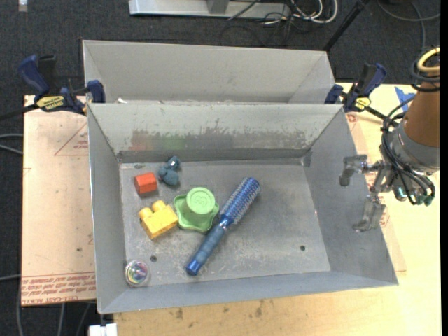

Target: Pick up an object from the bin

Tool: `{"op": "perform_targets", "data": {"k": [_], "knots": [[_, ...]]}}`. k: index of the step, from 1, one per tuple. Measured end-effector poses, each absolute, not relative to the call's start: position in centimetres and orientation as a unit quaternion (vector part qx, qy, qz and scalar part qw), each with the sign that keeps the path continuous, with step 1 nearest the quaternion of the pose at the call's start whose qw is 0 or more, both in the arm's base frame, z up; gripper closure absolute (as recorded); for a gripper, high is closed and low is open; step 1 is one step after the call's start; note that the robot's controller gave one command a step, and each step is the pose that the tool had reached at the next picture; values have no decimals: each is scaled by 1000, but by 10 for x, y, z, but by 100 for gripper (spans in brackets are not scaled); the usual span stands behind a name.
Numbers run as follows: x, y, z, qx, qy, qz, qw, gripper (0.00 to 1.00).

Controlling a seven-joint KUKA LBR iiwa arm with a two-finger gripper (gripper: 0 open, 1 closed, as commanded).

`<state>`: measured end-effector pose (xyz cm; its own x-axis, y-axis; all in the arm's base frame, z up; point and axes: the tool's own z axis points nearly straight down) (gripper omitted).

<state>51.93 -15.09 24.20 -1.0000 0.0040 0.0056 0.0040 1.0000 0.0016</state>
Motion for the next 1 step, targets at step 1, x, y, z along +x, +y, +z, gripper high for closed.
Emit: {"op": "perform_targets", "data": {"k": [1], "knots": [[505,-83,141,58,-998,-2,3,0]]}}
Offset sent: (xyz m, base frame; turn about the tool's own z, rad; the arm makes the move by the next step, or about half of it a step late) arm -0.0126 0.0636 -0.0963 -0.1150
